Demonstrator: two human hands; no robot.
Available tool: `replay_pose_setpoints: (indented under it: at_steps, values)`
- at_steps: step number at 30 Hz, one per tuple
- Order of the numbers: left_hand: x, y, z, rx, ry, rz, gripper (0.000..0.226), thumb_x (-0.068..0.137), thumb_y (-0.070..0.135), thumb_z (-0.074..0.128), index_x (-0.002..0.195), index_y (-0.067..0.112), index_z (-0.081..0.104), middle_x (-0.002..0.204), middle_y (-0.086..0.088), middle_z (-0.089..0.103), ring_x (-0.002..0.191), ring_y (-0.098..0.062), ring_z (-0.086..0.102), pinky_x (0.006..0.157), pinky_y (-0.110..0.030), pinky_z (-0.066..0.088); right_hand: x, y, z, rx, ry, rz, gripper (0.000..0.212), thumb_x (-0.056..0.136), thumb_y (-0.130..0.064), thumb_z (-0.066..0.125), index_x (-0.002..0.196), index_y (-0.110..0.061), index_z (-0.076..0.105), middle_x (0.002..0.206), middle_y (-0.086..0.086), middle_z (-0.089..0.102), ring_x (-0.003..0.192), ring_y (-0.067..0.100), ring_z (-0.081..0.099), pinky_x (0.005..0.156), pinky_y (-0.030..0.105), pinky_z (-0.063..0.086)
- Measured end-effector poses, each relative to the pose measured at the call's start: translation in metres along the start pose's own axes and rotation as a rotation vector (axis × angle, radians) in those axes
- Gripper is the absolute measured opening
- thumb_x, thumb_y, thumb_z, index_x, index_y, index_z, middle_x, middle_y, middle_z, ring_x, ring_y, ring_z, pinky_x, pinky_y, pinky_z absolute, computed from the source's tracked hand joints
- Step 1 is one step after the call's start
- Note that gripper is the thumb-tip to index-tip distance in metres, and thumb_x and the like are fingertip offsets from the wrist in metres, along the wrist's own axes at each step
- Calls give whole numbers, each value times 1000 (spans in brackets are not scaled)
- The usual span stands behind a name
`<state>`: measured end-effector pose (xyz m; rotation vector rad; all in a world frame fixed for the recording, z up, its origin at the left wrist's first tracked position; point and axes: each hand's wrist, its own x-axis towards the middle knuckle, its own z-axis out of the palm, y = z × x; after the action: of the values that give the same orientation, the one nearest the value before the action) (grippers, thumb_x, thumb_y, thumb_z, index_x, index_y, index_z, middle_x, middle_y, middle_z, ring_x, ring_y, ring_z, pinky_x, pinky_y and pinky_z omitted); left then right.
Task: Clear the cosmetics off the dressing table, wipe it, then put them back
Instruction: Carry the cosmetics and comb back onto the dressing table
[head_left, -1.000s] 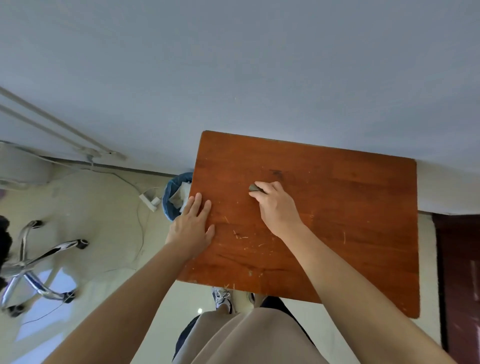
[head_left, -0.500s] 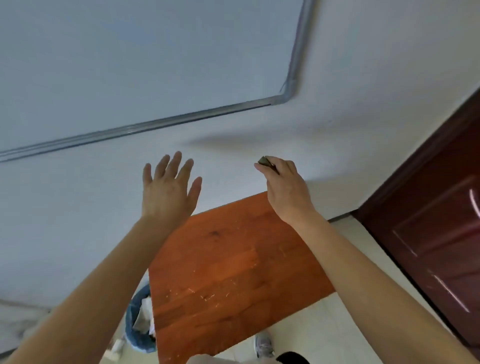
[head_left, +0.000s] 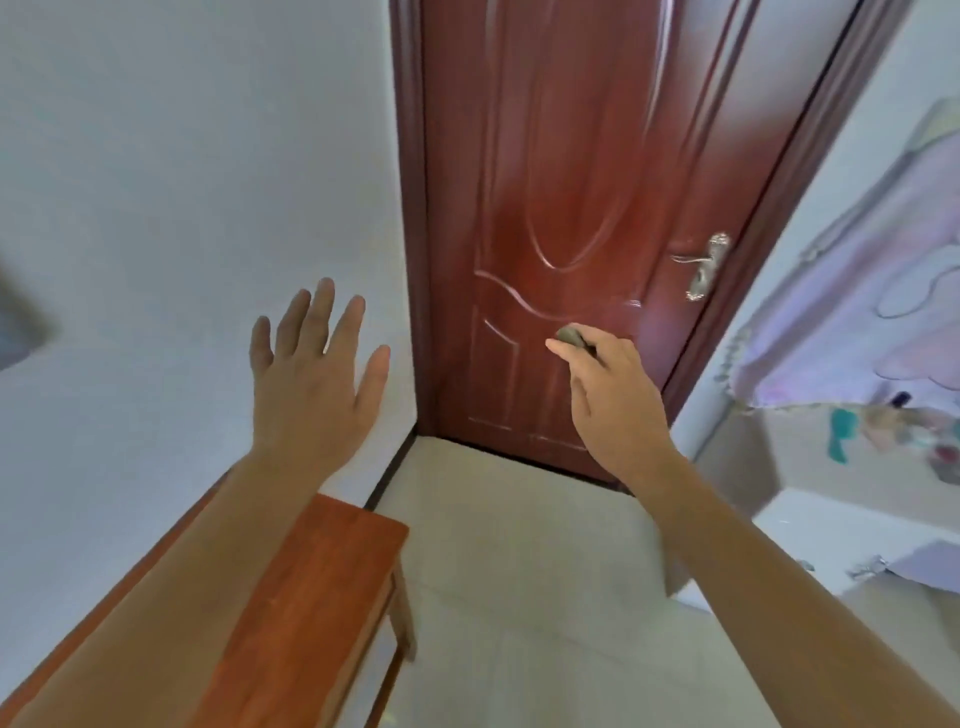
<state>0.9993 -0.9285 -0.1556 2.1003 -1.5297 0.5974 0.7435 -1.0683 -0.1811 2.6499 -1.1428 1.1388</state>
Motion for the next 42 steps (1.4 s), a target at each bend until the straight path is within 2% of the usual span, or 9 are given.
replay_pose_setpoints:
  at_steps: [4,8,13,16,19,25,34,39,42]
  values:
    - [41,137,31,-101,10,188,59,100,46,31,146,10,42,156,-18,32,144,-37,28,113,-59,23,-54,105,-74,-125,94,152,40,93,1,57,129,-15,65,131,5,58,110,31,57,82,38,54]
    - [54,296,74,-227,-37,319,61,99,47,33,147,11,39,157,-18,29,145,-36,26,112,-59,25,-119,218,-147,-284,127,308,43,84,6,64,123,-12,67,126,9,62,100,36,62,64,37,56]
    - [52,496,123,-293,-130,541,63,99,50,30,149,12,36,159,-18,24,146,-35,22,113,-58,25,-190,353,-238,-409,119,503,40,84,1,67,123,-8,67,126,15,61,102,39,62,68,39,56]
    - [40,583,144,-297,-154,665,60,100,47,39,149,12,37,159,-19,24,146,-36,23,112,-58,27,-232,410,-271,-424,122,624,44,85,3,66,128,-6,63,130,18,57,104,42,58,72,45,58]
    - [40,643,165,-296,-182,748,61,100,47,36,151,14,35,160,-19,21,147,-37,20,112,-59,28,-256,456,-294,-445,85,685,48,84,1,67,131,-8,60,133,17,55,105,41,58,66,44,57]
    - [62,737,230,-336,-276,792,65,99,50,28,154,17,26,163,-15,10,151,-33,8,117,-59,19,-261,555,-303,-463,61,752,52,82,-3,71,133,-8,59,134,17,54,106,39,59,68,44,59]
    - [128,865,370,-343,-409,805,68,99,56,22,154,17,29,163,-14,11,150,-34,11,118,-56,17,-231,732,-305,-469,-15,888,58,86,-7,67,141,-9,49,145,15,43,117,37,55,89,46,56]
    - [170,940,436,-239,-522,873,76,91,60,2,156,23,13,164,-10,-4,151,-32,0,120,-53,11,-208,821,-320,-504,4,954,58,86,-9,67,142,-10,48,148,14,39,122,36,52,93,46,53]
    - [177,983,468,-217,-589,918,77,89,61,0,156,24,8,164,-9,-7,151,-31,-3,121,-51,8,-214,859,-318,-471,15,1017,60,86,-8,66,143,-10,46,149,15,37,124,37,51,95,47,52]
